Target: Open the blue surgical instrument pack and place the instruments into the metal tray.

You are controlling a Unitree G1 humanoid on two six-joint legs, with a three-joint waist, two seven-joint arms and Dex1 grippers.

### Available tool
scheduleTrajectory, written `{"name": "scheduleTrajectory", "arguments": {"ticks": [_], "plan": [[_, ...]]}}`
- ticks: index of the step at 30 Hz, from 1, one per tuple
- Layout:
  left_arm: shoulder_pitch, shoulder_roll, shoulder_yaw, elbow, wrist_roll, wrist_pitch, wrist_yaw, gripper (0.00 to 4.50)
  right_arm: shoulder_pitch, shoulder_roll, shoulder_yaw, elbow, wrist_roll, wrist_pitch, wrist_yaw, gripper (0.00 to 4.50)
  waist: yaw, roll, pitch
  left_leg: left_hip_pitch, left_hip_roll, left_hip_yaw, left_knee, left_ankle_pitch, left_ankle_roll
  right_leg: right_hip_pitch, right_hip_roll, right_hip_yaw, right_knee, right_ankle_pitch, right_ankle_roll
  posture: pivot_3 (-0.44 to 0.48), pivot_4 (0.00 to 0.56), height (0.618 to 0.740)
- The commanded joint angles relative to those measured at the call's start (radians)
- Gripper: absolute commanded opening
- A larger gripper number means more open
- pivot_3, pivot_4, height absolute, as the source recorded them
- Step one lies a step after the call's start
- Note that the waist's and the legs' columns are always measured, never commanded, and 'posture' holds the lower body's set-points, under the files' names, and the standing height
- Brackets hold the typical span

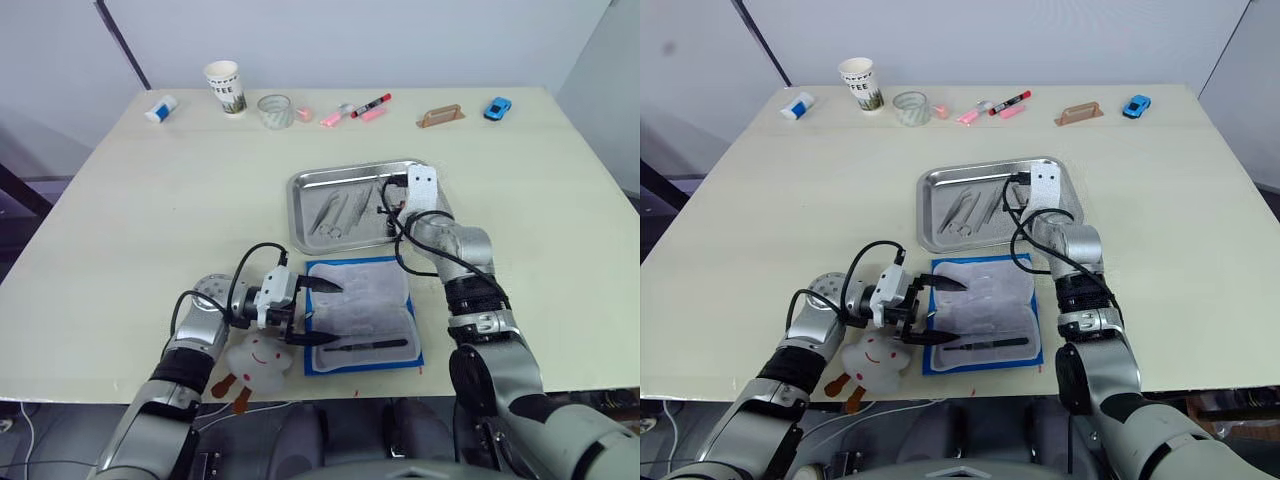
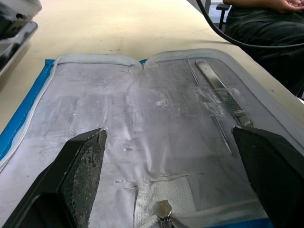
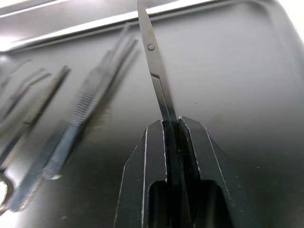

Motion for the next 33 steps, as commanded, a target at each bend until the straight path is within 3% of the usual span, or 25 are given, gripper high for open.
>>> {"name": "scheduleTrajectory", "arguments": {"ticks": [1, 11, 16, 19, 20, 21, 28, 33], "plan": [[0.022, -0.007, -0.024, 0.038, 0.045, 0.011, 0.004, 4.50, -0.035, 0.010, -0.004, -0.001, 0.003, -0.018, -0.004, 0.02, 0.000, 0.000, 0.000, 0.000, 0.000, 0.000, 0.000, 0.000, 0.000, 0.000, 0.000, 0.000, 0.000, 0.000, 0.000, 0.000, 0.150, 0.725], [0.015, -0.006, -0.023, 0.050, 0.049, 0.005, 0.003, 4.50, -0.030, 0.005, 0.011, -0.016, 0.005, 0.019, 0.017, 0.02, 0.000, 0.000, 0.000, 0.000, 0.000, 0.000, 0.000, 0.000, 0.000, 0.000, 0.000, 0.000, 0.000, 0.000, 0.000, 0.000, 0.150, 0.725], [0.016, -0.006, -0.025, 0.050, 0.050, 0.004, 0.003, 4.50, -0.020, 0.002, 0.019, -0.052, 0.005, 0.036, 0.030, 1.93, 0.000, 0.001, 0.000, 0.000, 0.000, 0.000, 0.000, 0.000, 0.000, 0.000, 0.000, 0.000, 0.000, 0.000, 0.000, 0.000, 0.150, 0.725], [0.016, -0.006, -0.025, 0.051, 0.051, 0.003, 0.003, 4.50, -0.010, 0.003, 0.022, -0.077, 0.006, 0.041, 0.036, 3.47, 0.000, 0.001, 0.000, 0.000, 0.000, 0.000, 0.000, 0.000, 0.000, 0.000, 0.000, 0.000, 0.000, 0.000, 0.000, 0.000, 0.150, 0.725], [0.014, -0.007, -0.025, 0.053, 0.051, 0.003, 0.004, 4.50, -0.008, 0.003, 0.022, -0.081, 0.006, 0.038, 0.037, 3.76, 0.000, 0.001, 0.000, 0.000, 0.000, 0.000, 0.000, 0.000, 0.000, 0.000, 0.000, 0.000, 0.000, 0.000, 0.000, 0.000, 0.150, 0.725], [0.014, -0.007, -0.025, 0.053, 0.052, 0.002, 0.003, 4.50, -0.006, 0.004, 0.024, -0.091, 0.006, 0.032, 0.038, 4.42, 0.000, 0.001, 0.000, 0.000, 0.000, 0.000, 0.000, 0.000, 0.000, 0.000, 0.000, 0.000, 0.000, 0.000, 0.000, 0.000, 0.150, 0.725], [0.011, -0.010, -0.025, 0.059, 0.055, 0.000, 0.003, 4.50, 0.031, -0.044, 0.080, -0.237, 0.006, 0.033, 0.123, 4.42, 0.001, 0.002, 0.000, 0.000, 0.000, 0.000, 0.000, 0.000, 0.000, 0.000, 0.000, 0.000, 0.000, 0.000, 0.000, 0.000, 0.150, 0.725], [0.007, -0.012, -0.024, 0.063, 0.056, -0.001, 0.001, 4.50, 0.156, -0.177, 0.169, -0.445, 0.047, -0.092, 0.371, 4.42, 0.003, 0.002, 0.001, -0.001, 0.000, -0.001, 0.000, 0.000, 0.000, 0.000, 0.000, 0.000, -0.001, 0.000, 0.000, 0.000, 0.150, 0.725]]}}
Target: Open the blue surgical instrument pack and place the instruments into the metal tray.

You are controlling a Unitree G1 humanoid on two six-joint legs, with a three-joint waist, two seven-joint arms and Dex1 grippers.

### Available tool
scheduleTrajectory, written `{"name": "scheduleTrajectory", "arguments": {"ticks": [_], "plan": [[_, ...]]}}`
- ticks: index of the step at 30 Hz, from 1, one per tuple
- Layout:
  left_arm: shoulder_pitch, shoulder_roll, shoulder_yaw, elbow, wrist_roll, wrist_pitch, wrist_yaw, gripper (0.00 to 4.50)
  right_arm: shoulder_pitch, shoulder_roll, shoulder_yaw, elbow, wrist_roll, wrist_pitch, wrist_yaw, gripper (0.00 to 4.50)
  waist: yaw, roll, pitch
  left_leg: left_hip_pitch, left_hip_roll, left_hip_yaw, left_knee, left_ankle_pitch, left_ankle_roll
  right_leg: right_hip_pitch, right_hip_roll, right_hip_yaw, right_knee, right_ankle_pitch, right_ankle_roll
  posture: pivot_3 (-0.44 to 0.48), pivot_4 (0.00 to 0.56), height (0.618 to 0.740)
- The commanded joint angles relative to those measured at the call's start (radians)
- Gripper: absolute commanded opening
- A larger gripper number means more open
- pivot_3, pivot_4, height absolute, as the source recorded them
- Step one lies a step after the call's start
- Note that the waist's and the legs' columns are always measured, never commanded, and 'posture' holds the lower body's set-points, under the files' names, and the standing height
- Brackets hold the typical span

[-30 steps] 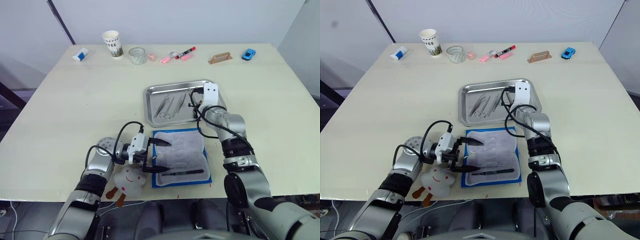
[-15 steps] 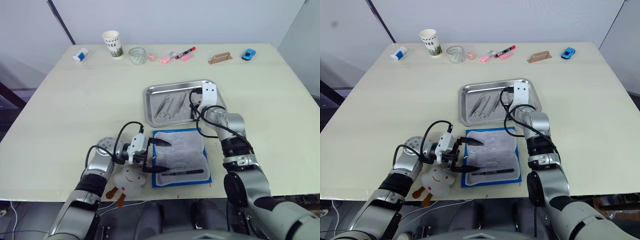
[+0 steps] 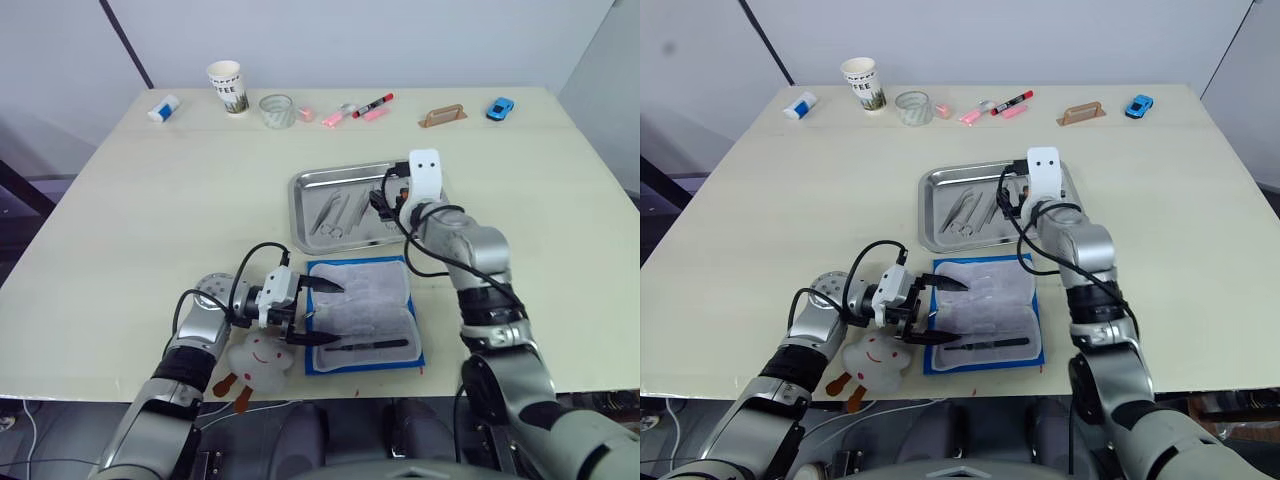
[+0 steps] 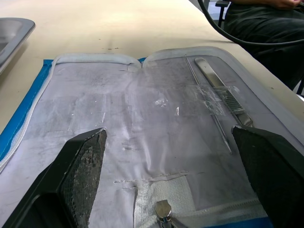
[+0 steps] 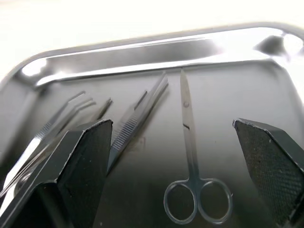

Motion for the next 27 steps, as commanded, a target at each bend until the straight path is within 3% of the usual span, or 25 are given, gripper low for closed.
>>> {"name": "scheduleTrajectory", "arguments": {"ticks": [1, 15, 27], "plan": [[0.017, -0.006, -0.022, 0.045, 0.047, 0.009, 0.007, 4.50, 0.098, -0.101, 0.055, -0.198, 0.053, -0.171, 0.240, 4.42, 0.001, 0.000, 0.000, 0.000, 0.000, 0.000, 0.000, 0.000, 0.000, 0.000, 0.000, 0.000, 0.000, 0.000, 0.000, 0.000, 0.150, 0.725], [0.001, -0.006, -0.024, 0.063, 0.056, 0.003, -0.010, 4.50, 0.447, -0.558, 0.163, -0.446, 0.195, -0.332, 0.882, 4.42, 0.000, 0.002, 0.001, 0.001, -0.002, -0.003, 0.000, 0.000, 0.000, 0.002, 0.001, 0.001, -0.001, -0.003, 0.005, 0.000, 0.150, 0.725], [-0.002, 0.000, -0.023, 0.058, 0.058, 0.009, -0.016, 4.50, 0.515, -0.654, 0.266, -0.394, 0.056, -0.524, 0.989, 4.42, 0.002, 0.002, 0.001, 0.002, -0.002, -0.003, 0.000, 0.000, 0.000, 0.004, 0.001, 0.001, -0.001, -0.003, 0.005, 0.000, 0.150, 0.725]]}}
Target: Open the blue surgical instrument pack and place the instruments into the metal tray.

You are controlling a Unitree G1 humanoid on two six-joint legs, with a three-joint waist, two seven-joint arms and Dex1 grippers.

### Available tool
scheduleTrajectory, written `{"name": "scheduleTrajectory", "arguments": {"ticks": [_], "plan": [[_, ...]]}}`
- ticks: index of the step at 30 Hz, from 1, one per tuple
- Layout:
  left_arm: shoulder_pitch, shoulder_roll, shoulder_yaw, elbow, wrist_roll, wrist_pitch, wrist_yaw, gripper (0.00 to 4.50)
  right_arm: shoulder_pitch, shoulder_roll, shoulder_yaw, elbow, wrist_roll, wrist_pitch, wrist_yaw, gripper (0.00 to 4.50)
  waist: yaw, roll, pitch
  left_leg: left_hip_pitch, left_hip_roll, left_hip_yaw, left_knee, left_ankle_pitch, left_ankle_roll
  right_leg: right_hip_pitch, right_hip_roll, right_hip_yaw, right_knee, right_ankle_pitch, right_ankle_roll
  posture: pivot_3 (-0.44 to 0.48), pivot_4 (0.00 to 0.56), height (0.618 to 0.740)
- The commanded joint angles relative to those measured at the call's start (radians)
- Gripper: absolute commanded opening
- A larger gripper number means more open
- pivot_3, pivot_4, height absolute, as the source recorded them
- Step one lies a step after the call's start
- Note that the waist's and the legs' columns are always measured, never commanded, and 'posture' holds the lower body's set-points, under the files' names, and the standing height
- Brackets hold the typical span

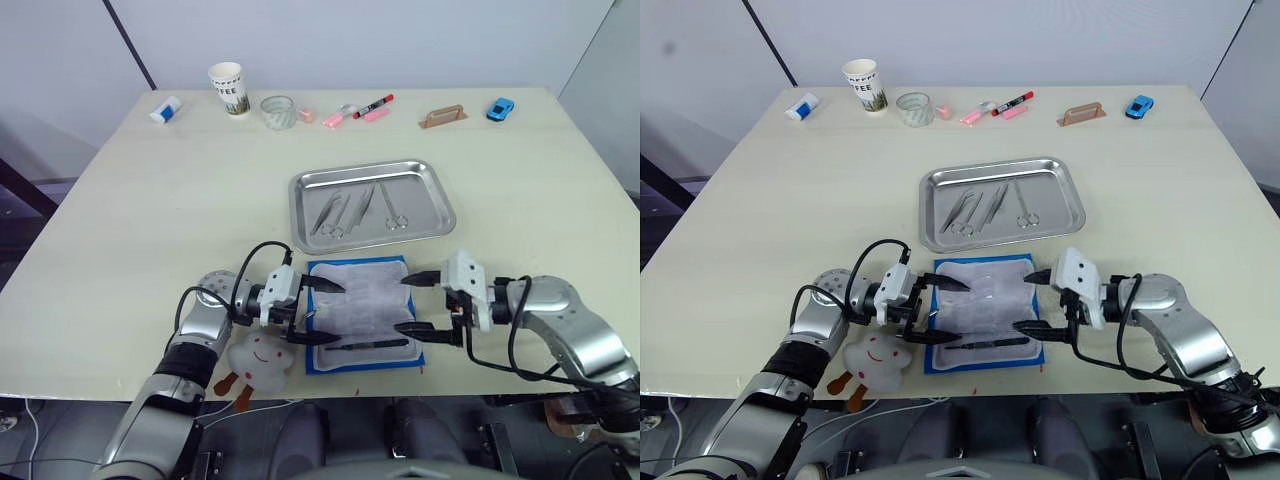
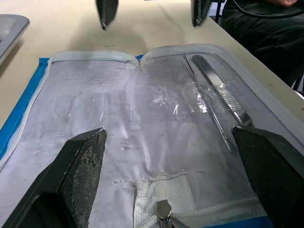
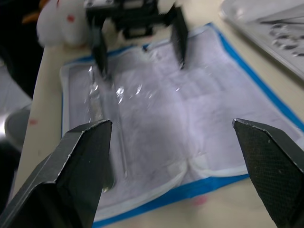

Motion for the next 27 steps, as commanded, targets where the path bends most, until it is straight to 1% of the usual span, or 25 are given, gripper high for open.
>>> {"name": "scheduleTrajectory", "arguments": {"ticks": [1, 9, 15, 16, 19, 20, 22, 24, 25, 26, 27], "plan": [[0.021, 0.005, -0.022, 0.032, 0.041, 0.012, -0.004, 4.50, 0.002, -0.003, 0.020, 0.014, -0.050, -0.076, 0.002, 4.42, 0.000, 0.000, 0.000, 0.000, 0.000, 0.000, 0.000, 0.000, 0.000, 0.000, 0.000, 0.000, 0.000, 0.000, 0.000, 0.000, 0.150, 0.725], [0.023, 0.012, -0.021, 0.024, 0.040, 0.017, -0.010, 4.50, -0.011, 0.005, 0.073, 0.071, -0.146, -0.165, -0.004, 4.42, 0.000, 0.000, 0.000, 0.000, 0.000, 0.000, 0.000, 0.000, 0.000, 0.000, 0.000, 0.000, 0.000, 0.000, 0.000, 0.000, 0.150, 0.725], [0.028, 0.018, -0.022, 0.017, 0.040, 0.019, -0.014, 4.50, -0.015, 0.015, 0.086, 0.097, -0.176, -0.169, -0.002, 4.42, -0.001, 0.000, 0.000, 0.001, 0.000, 0.000, 0.000, 0.000, 0.000, 0.000, 0.000, 0.000, 0.000, 0.000, 0.000, 0.000, 0.150, 0.725], [0.028, 0.020, -0.022, 0.017, 0.040, 0.019, -0.015, 4.50, -0.015, 0.016, 0.088, 0.098, -0.174, -0.167, 0.003, 4.19, -0.001, 0.000, 0.000, 0.001, 0.000, 0.000, 0.000, 0.000, 0.000, 0.000, 0.000, 0.001, 0.000, 0.000, 0.000, 0.000, 0.150, 0.725], [0.028, 0.022, -0.024, 0.017, 0.041, 0.018, -0.016, 4.50, -0.019, 0.013, 0.095, 0.100, -0.171, -0.157, 0.015, 3.31, -0.001, 0.000, 0.000, 0.001, 0.000, 0.000, 0.000, 0.000, 0.000, 0.000, 0.001, 0.001, 0.000, 0.000, 0.000, 0.000, 0.150, 0.725], [0.029, 0.023, -0.024, 0.016, 0.041, 0.018, -0.017, 4.50, -0.020, 0.011, 0.099, 0.099, -0.170, -0.151, 0.019, 2.81, -0.001, 0.000, 0.000, 0.001, 0.000, 0.000, 0.000, 0.000, 0.000, 0.000, 0.001, 0.001, 0.000, 0.000, 0.000, 0.000, 0.150, 0.725], [0.030, 0.024, -0.025, 0.015, 0.040, 0.017, -0.017, 4.50, -0.021, 0.007, 0.106, 0.101, -0.175, -0.151, 0.026, 2.05, -0.001, 0.000, 0.000, 0.001, 0.000, 0.000, 0.000, 0.000, 0.000, 0.000, 0.001, 0.001, 0.000, 0.000, 0.000, 0.000, 0.150, 0.725], [0.030, 0.026, -0.025, 0.015, 0.041, 0.017, -0.017, 4.50, -0.020, 0.003, 0.112, 0.100, -0.183, -0.154, 0.034, 1.15, -0.001, 0.000, 0.000, 0.001, 0.000, 0.000, 0.000, 0.000, 0.000, 0.000, 0.001, 0.001, 0.000, 0.000, 0.000, 0.000, 0.150, 0.725], [0.030, 0.026, -0.025, 0.016, 0.041, 0.016, -0.017, 4.50, -0.020, 0.000, 0.116, 0.098, -0.184, -0.152, 0.039, 0.89, -0.001, 0.000, 0.000, 0.001, 0.000, 0.000, 0.000, 0.000, 0.000, 0.000, 0.001, 0.001, 0.000, 0.000, 0.000, 0.000, 0.150, 0.725], [0.030, 0.027, -0.025, 0.017, 0.041, 0.016, -0.017, 4.50, -0.019, -0.002, 0.118, 0.095, -0.185, -0.151, 0.042, 0.38, -0.002, 0.000, 0.000, 0.001, 0.000, 0.000, 0.000, 0.000, 0.000, 0.000, 0.001, 0.001, 0.000, 0.000, 0.000, 0.000, 0.150, 0.725], [0.030, 0.028, -0.025, 0.018, 0.041, 0.015, -0.017, 4.50, -0.018, -0.003, 0.120, 0.092, -0.186, -0.151, 0.044, 0.03, -0.002, 0.000, 0.000, 0.001, 0.000, 0.000, 0.000, 0.000, 0.000, 0.001, 0.001, 0.001, 0.000, 0.000, 0.000, 0.000, 0.150, 0.725]]}}
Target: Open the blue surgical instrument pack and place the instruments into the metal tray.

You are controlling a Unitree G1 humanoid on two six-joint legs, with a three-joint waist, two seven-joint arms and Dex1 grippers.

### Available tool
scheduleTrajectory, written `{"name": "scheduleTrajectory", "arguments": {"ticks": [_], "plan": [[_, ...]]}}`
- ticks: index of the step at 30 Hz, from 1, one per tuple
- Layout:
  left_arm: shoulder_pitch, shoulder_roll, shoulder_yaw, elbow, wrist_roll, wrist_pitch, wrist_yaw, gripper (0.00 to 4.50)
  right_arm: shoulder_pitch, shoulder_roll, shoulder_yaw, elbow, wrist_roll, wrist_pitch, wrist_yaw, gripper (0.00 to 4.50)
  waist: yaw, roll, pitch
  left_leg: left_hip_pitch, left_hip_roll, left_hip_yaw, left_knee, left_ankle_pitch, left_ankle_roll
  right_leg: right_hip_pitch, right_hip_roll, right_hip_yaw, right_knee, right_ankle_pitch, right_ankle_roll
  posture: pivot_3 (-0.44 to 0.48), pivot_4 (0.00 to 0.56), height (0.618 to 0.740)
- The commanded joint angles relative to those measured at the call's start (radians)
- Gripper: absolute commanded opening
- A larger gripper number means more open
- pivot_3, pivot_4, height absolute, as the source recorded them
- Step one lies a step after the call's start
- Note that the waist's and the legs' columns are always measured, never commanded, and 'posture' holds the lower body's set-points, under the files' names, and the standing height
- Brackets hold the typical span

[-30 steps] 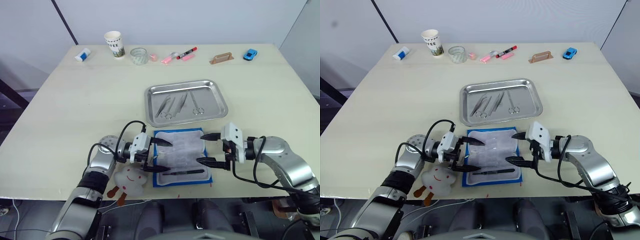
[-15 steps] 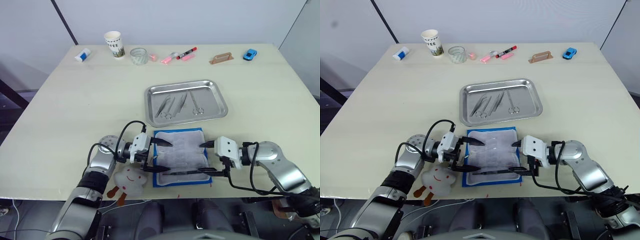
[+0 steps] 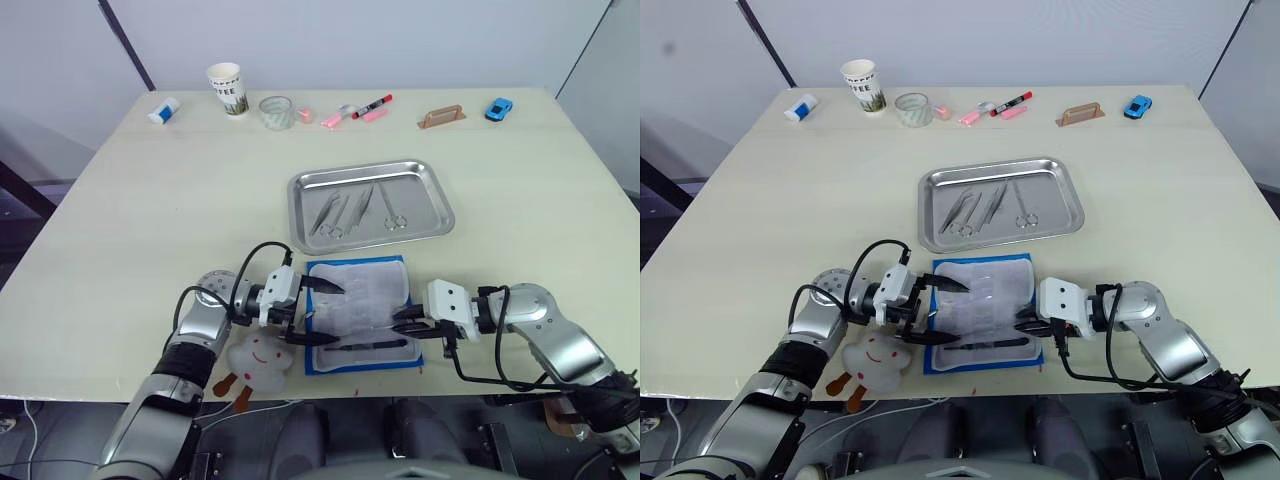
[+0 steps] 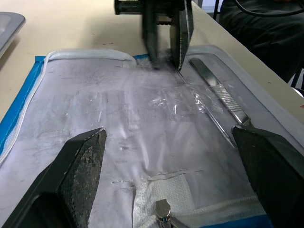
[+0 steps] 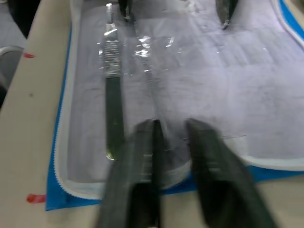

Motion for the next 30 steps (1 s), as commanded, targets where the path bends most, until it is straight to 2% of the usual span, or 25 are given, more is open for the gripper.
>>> {"name": "scheduleTrajectory", "arguments": {"ticks": [1, 15, 30], "plan": [[0.027, 0.016, -0.018, 0.036, 0.040, 0.012, -0.012, 4.50, 0.000, -0.018, 0.011, -0.007, -0.027, 0.007, 0.002, 0.03, 0.000, 0.000, 0.000, 0.000, 0.000, 0.000, 0.000, 0.000, 0.000, 0.000, 0.000, 0.000, 0.000, 0.000, 0.000, 0.000, 0.150, 0.725], [0.023, 0.020, -0.018, 0.048, 0.041, 0.008, -0.015, 4.50, -0.028, -0.035, 0.030, -0.054, -0.059, -0.011, 0.017, 0.03, 0.000, 0.000, 0.000, 0.001, 0.000, 0.000, 0.000, 0.000, 0.000, 0.000, 0.000, 0.000, 0.000, 0.000, 0.000, 0.000, 0.150, 0.725], [0.025, 0.019, -0.019, 0.045, 0.042, 0.009, -0.014, 4.50, -0.116, -0.034, 0.060, -0.192, -0.085, 0.132, 0.021, 0.03, 0.000, 0.000, 0.000, 0.000, 0.000, 0.000, 0.000, 0.000, 0.000, 0.000, 0.000, 0.000, 0.000, 0.000, 0.000, 0.000, 0.150, 0.725]]}}
